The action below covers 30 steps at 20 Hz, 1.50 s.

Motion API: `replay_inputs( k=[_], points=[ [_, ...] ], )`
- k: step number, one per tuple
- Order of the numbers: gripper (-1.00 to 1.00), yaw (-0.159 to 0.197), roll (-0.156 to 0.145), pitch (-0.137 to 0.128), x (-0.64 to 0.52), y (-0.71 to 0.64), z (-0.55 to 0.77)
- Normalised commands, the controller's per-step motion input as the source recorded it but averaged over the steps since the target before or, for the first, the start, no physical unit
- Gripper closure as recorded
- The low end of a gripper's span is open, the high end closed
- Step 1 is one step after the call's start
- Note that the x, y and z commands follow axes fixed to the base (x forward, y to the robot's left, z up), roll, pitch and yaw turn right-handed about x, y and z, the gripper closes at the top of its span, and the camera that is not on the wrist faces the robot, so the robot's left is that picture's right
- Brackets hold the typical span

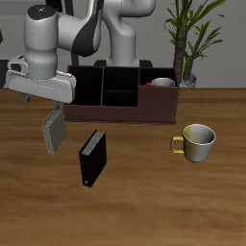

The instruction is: Place the red mug into the back desk caddy's right compartment and place the yellow book into the back desk caddy's back compartment

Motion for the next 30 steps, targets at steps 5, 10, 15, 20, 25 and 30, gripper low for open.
replay_inputs(
  k=[5, 10, 15, 20, 25, 30],
  points=[
    [-1.0, -0.004, -0.012, -0.028, -0.03, 0.13, -0.23],
    [-1.0, -0.029, -0.008, -0.031, -0.1, 0.09, -0.19],
    [-1.0, -0.06, -0.001, 0.022, -0.01, -0.08, -0.24],
    [-1.0, -0.017, -0.003, 0.012, -0.02, -0.01, -0.15],
    [-1.0, -0.019, 0.011, 0.009, -0.03, 0.07, -0.11],
    [-1.0, -0.032, -0.008, 0.012, 0.0, -0.02, -0.13]
  ],
)
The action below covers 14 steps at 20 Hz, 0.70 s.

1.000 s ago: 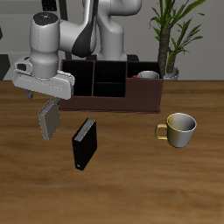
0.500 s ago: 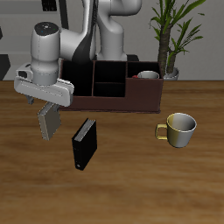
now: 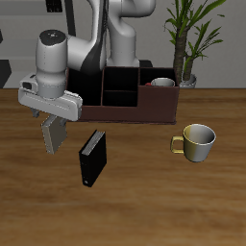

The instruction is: Place the red mug into the back desk caddy's right compartment and place the yellow book into the back desk caddy's back compartment

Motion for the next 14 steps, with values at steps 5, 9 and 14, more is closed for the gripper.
replay_inputs(
  k=[5, 9, 14],
  points=[
    [-1.0, -0.016, -0.015, 0.02, 0.03, -0.05, -0.11],
    [1.0, -0.009, -0.019, 0.025, 0.03, -0.02, -0.16],
    [1.0, -0.015, -0.012, 0.011, 0.01, 0.0, -0.03]
  ],
)
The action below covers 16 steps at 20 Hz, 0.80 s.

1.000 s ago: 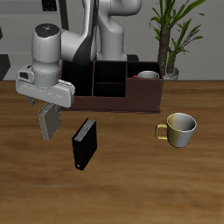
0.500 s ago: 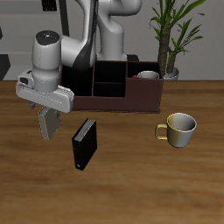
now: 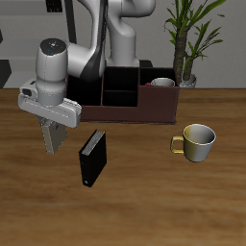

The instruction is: Place the red mug into the back desk caddy's right compartment and place the yellow book into the back desk caddy's back compartment

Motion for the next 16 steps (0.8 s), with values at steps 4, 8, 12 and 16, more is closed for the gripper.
replay_inputs(
  k=[4, 8, 12, 16],
  points=[
    [1.0, -0.006, 0.007, -0.001, -0.01, 0.04, -0.01],
    [1.0, 0.015, 0.006, -0.013, 0.03, 0.09, 0.15],
    [1.0, 0.057, 0.022, -0.036, 0.0, 0.26, 0.48],
    [1.0, 0.07, 0.007, -0.039, -0.04, 0.29, 0.68]
  ],
)
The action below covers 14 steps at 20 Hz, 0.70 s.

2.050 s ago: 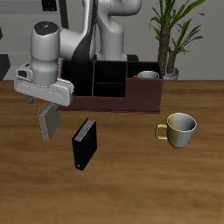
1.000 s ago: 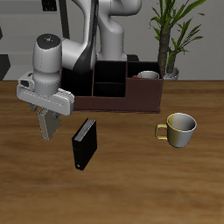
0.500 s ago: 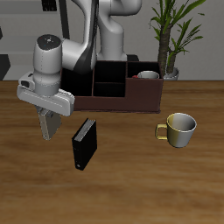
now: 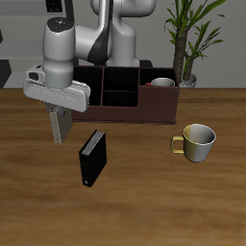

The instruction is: Place the red mug into the back desk caddy's right compartment and place the yellow book into the back desk caddy's back compartment

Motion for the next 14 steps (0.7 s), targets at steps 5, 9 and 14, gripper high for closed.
replay_inputs(
  k=[5, 9, 14],
  points=[
    [1.0, 0.051, 0.038, -0.081, -0.1, 0.25, 0.79],
    [1.0, 0.057, 0.007, -0.04, -0.14, 0.12, 0.39],
    [1.0, -0.015, -0.064, -0.052, -0.27, 0.05, 0.51]
  ],
)
